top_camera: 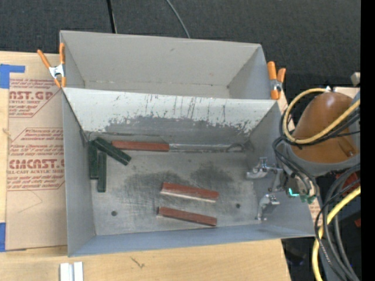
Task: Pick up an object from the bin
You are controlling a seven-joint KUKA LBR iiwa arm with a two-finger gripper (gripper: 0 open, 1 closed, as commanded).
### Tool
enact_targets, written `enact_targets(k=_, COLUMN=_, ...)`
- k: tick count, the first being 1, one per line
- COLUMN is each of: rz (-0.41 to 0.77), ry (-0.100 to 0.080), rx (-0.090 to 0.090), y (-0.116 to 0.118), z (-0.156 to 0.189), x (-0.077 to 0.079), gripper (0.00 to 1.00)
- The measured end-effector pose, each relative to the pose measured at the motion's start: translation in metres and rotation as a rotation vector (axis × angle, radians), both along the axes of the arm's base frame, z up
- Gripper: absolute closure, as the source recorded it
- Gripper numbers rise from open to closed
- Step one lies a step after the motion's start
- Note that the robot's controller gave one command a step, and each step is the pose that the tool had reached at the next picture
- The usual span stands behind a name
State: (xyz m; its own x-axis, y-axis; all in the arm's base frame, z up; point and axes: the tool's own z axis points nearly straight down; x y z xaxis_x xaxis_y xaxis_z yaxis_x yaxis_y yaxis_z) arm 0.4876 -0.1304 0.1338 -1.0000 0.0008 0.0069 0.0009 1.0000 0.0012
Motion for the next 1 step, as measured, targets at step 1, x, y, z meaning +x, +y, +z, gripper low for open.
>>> enact_targets(k=1, rz=0.001, ry=-0.007, rx=-0.001, y=0.0003, z=0.0032, x=0.0021, gripper=0.0)
